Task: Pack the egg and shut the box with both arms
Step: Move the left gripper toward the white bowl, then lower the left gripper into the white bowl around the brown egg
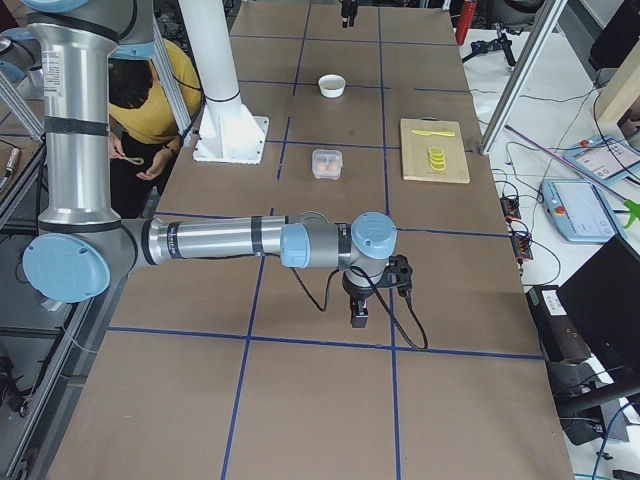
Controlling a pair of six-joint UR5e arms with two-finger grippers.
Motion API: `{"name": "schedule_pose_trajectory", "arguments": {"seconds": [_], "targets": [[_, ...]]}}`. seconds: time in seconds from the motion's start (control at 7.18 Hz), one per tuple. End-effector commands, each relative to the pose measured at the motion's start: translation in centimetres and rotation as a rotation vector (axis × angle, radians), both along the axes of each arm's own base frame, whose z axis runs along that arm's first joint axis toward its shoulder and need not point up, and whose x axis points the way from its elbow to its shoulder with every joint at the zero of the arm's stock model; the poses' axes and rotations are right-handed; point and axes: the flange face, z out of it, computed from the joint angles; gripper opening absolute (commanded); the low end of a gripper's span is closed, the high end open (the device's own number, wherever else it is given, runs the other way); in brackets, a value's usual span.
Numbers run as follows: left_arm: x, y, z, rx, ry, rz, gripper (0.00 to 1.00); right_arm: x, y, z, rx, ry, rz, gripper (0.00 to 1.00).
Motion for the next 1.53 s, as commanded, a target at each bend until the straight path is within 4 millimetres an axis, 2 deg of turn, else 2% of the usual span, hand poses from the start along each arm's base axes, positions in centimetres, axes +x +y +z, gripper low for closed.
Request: {"name": "schedule_pose_trajectory", "arguments": {"seconds": [0.0, 0.28, 0.42, 0.7, 0.84, 0.97, 1.11, 1.25, 1.39], "targets": [[6.4, 3.5, -2.1, -0.044, 0.058, 0.094, 1.0, -0.2, 0.4, -0.2, -0.003, -0.041, -0.003, 1.0], [12.1, 6.1, -3.7, -0.127, 0.049, -0.018, 1.0, -0.6, 0.6, -0.4, -0.012, -0.093, -0.005, 1.0], [13.9, 7.0, -4.1, -0.207, 0.041, -0.023, 1.0, -0.6, 0.6, -0.5, -0.006, -0.094, -0.007, 1.0], [16.1, 7.6, -4.1, -0.187, 0.02, -0.053, 0.96, -0.6, 0.4, -0.5, 0.026, -0.097, -0.01, 1.0], [16.5, 7.1, -3.4, -0.185, 0.002, -0.086, 0.91, -0.6, 0.5, -0.2, 0.033, -0.1, -0.008, 1.0], [17.9, 6.2, -5.4, -0.223, 0.028, -0.099, 0.9, -0.6, 0.7, 0.0, 0.029, -0.102, -0.008, 1.0], [20.3, 6.2, -6.0, -0.279, 0.03, -0.093, 0.89, -0.6, 0.8, 0.1, 0.026, -0.111, -0.008, 1.0], [21.4, 6.3, -5.6, -0.288, 0.019, -0.085, 0.85, -0.6, 0.8, 0.2, 0.025, -0.11, -0.008, 1.0], [21.5, 6.2, -5.1, -0.293, 0.012, -0.087, 0.83, -0.6, 0.8, 0.2, 0.022, -0.111, -0.007, 1.0]]}}
